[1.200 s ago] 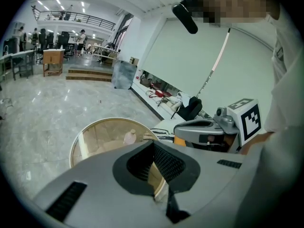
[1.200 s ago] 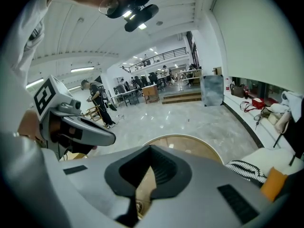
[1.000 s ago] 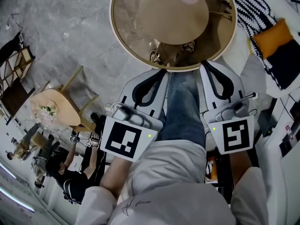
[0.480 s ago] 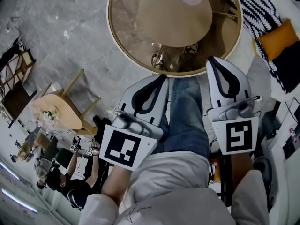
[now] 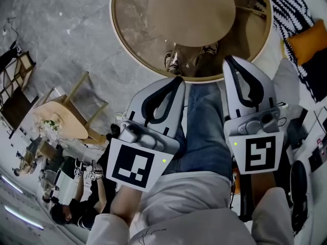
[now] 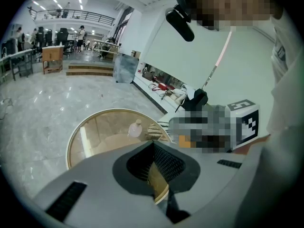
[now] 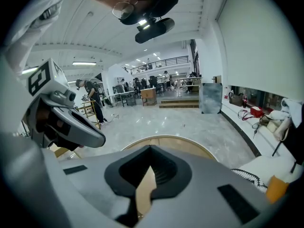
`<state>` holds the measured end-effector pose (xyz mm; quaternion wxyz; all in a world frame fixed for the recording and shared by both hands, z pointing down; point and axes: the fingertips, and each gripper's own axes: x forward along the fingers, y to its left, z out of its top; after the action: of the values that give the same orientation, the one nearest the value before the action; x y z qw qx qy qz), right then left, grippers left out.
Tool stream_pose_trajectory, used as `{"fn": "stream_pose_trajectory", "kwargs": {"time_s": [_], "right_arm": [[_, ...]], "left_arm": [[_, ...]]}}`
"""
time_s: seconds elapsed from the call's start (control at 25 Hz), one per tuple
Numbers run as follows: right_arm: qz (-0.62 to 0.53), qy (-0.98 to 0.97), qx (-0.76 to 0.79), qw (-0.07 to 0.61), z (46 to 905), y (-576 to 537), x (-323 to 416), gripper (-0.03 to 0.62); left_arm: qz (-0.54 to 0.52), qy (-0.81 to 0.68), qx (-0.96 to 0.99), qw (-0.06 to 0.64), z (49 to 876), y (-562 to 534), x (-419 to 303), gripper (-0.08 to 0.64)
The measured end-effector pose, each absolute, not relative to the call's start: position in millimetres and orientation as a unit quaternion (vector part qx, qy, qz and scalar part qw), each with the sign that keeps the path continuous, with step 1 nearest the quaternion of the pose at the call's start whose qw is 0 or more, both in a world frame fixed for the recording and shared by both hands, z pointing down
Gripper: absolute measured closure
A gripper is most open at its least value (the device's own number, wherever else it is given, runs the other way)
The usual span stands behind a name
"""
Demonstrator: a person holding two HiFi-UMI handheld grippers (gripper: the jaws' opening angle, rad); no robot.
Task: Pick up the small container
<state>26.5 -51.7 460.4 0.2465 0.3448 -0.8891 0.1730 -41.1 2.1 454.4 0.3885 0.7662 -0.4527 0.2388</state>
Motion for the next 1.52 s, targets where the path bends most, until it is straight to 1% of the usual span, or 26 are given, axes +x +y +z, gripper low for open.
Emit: {"fn": "stream_pose_trajectory", "kwargs": {"time_s": [0.2, 0.52, 0.92, 1.08, 1.24, 1.36, 1.48, 1.52], "right_arm": [[0.173, -0.883, 0.355, 0.254, 481, -58, 34, 0.575], [0.182, -0.883, 0.363, 0.234, 502, -71, 33, 0.575], [0.176, -0.878, 0.378, 0.237, 532, -88, 31, 0.574], [0.19, -0.872, 0.382, 0.239, 547, -92, 35, 0.574], [0.168, -0.878, 0.379, 0.241, 551, -98, 33, 0.574], [0.167, -0.877, 0.382, 0.237, 557, -106, 27, 0.572], [0.168, -0.873, 0.391, 0.238, 564, -115, 28, 0.555], [0.17, -0.871, 0.393, 0.239, 566, -119, 29, 0.536]], "left_arm": [[0.239, -0.453, 0.762, 0.397, 470, 1, -42, 0.555], [0.225, -0.468, 0.753, 0.405, 491, -6, -46, 0.555], [0.218, -0.468, 0.754, 0.406, 498, -15, -41, 0.555], [0.214, -0.469, 0.759, 0.396, 500, -20, -37, 0.555], [0.212, -0.468, 0.751, 0.414, 502, -14, -37, 0.555], [0.217, -0.468, 0.75, 0.414, 501, -12, -44, 0.555], [0.217, -0.469, 0.748, 0.416, 502, -12, -46, 0.555], [0.216, -0.47, 0.747, 0.418, 503, -12, -47, 0.555]]}}
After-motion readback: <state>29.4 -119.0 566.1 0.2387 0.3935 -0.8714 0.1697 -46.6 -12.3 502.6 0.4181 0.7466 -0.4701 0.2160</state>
